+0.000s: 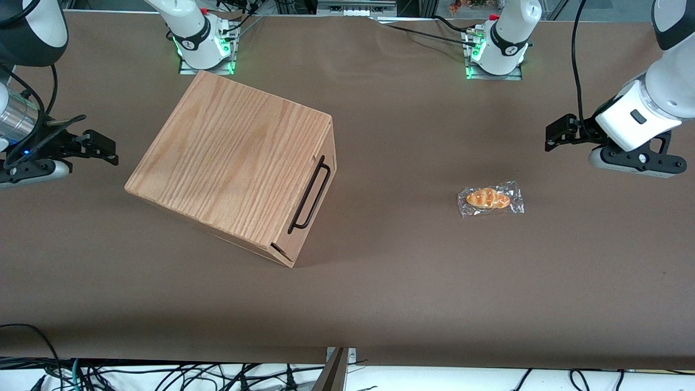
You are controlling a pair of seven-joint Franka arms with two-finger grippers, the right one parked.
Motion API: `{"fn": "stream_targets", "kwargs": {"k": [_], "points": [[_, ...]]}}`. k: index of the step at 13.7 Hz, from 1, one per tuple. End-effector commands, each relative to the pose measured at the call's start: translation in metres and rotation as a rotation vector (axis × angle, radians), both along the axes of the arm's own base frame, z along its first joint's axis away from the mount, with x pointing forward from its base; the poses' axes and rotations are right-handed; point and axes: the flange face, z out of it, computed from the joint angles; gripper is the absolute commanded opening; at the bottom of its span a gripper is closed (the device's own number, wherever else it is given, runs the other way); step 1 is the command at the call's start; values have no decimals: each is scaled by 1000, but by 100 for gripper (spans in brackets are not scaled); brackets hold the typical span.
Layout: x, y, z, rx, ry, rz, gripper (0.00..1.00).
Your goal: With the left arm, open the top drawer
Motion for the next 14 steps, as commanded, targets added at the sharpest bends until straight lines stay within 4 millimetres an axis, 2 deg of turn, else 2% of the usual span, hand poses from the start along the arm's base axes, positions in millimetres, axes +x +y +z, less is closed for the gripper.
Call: {"fn": "stream_targets", "kwargs": {"k": [1,14], "points": [[3,1,5,-16,4,-12,100],[3,2,-1,-7,17,-5,100]]}}
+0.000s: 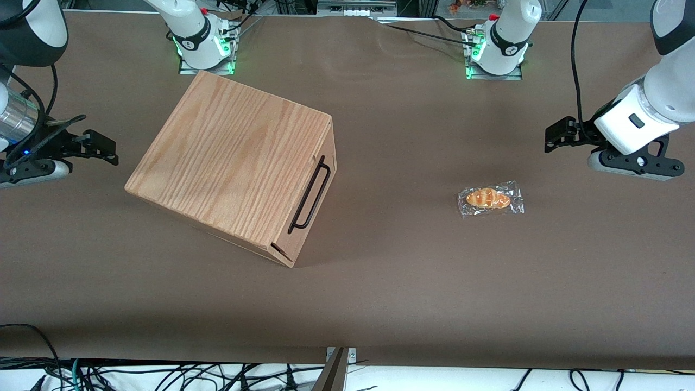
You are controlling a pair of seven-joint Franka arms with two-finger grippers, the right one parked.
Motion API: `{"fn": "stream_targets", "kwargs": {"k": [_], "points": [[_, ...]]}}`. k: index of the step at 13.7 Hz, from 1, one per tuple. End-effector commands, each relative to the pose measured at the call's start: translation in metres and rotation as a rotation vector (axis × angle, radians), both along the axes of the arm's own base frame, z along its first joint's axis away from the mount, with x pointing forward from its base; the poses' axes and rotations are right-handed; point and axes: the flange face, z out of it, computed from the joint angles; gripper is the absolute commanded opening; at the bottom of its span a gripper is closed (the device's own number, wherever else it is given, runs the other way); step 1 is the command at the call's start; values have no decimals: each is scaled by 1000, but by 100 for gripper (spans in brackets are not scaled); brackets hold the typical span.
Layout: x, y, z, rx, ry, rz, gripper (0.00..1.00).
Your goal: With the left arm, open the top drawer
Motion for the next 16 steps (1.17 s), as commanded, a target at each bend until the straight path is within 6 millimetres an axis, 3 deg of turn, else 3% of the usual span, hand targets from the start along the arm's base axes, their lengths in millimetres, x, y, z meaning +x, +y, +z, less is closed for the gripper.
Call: {"fn": "stream_targets", "kwargs": {"k": [1,6,9,12,14,16], "points": [[1,2,4,-8,6,-5,100],[-13,-3,-5,-13,39,-11,100],[-11,-15,-8,-17,44,-44,100],[-10,-44,-22,-25,70,-96,100],[-15,-77,-23,-94,82,-118,100],[-20,-123,-39,-148,118,-176,100]]}}
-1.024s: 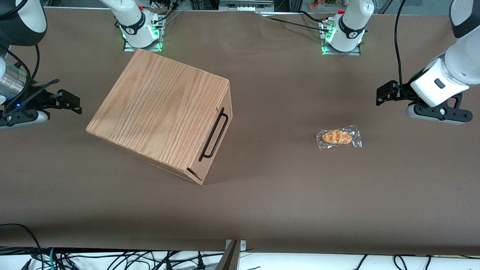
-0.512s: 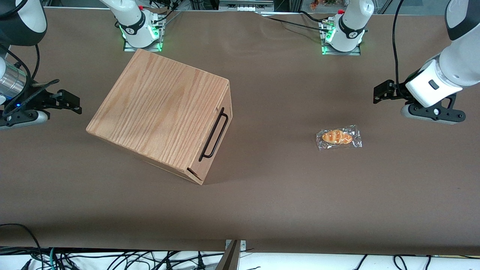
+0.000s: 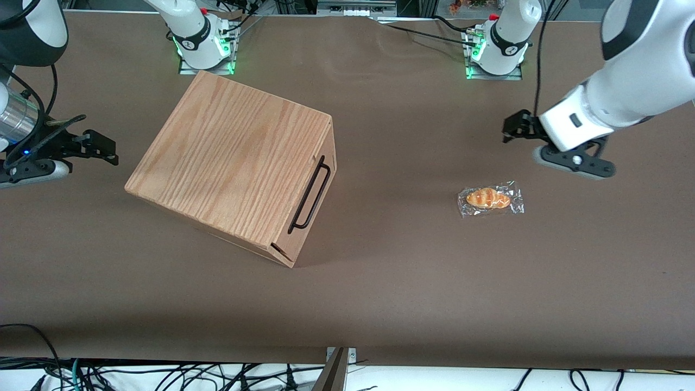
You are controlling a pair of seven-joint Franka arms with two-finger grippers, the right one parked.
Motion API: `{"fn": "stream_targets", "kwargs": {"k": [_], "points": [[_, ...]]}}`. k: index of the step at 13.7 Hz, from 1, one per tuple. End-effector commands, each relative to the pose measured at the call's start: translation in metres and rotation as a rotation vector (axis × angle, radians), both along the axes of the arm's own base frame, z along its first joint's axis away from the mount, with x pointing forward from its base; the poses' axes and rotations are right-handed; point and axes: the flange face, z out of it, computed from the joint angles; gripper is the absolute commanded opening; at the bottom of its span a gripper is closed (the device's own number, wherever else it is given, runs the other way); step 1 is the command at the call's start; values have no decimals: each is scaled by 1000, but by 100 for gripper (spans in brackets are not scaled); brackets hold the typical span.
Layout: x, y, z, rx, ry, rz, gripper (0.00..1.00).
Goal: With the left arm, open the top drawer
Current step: 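Move the left gripper toward the black drawer handle of the wooden cabinet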
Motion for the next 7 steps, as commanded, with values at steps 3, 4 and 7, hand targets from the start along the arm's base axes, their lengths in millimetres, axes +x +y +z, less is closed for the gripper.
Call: {"fn": "stream_targets", "kwargs": {"k": [3,4,7], "points": [[-1,-109,-33,-97,46,-74,100],[-1,-137,-39,-99,36,-46,100],[-13,-224,-65,-113,-25,67,100]]}}
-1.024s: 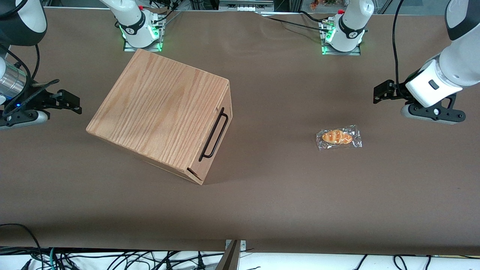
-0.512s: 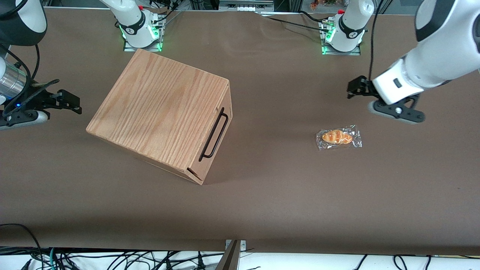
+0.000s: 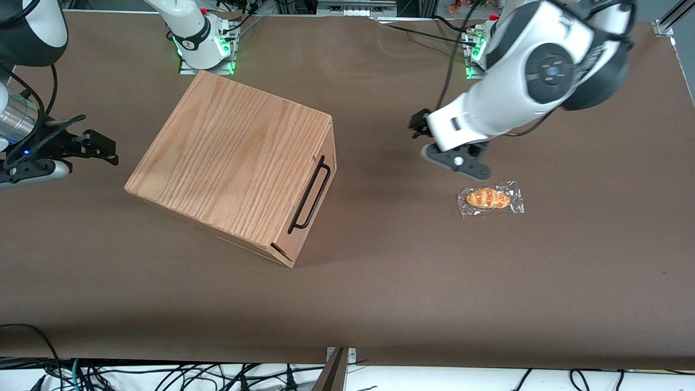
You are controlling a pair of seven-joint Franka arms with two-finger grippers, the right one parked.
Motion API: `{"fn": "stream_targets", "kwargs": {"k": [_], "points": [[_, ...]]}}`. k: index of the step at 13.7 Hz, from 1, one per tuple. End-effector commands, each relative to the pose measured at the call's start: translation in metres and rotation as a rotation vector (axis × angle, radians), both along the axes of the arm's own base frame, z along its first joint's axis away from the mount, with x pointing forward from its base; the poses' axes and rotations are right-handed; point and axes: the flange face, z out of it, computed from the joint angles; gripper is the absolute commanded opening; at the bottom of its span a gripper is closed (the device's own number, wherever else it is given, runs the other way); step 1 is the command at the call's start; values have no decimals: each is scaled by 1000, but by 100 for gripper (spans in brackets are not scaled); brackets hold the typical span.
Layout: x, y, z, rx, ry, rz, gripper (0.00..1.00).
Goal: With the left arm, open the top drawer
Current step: 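Move the left gripper toward the black drawer handle of the wooden cabinet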
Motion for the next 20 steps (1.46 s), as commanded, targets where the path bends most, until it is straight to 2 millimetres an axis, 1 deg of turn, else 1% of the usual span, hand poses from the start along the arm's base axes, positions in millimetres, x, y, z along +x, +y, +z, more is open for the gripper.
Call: {"fn": "stream_targets", "kwargs": {"k": [1,2,3,5,6,7,8,10,11,12,15,17,18,19,20], "points": [[-3,-67,-18,-38,-39,97,100],[-1,-84,-30,-63,-73,115,100],[6,-91,-38,-89,-110,127,100],[24,-96,-44,-128,-156,149,100],[33,-95,-45,-146,-156,160,100],[41,-96,-50,-158,-153,169,100],[46,-101,-53,-180,-159,178,100],[40,-117,-66,-187,-160,166,100],[38,-121,-69,-187,-162,162,100],[37,-128,-77,-190,-168,156,100],[41,-133,-88,-206,-199,166,100],[36,-145,-100,-214,-219,160,100],[31,-155,-108,-217,-225,151,100],[29,-158,-110,-219,-227,147,100],[32,-155,-114,-216,-228,140,100]]}}
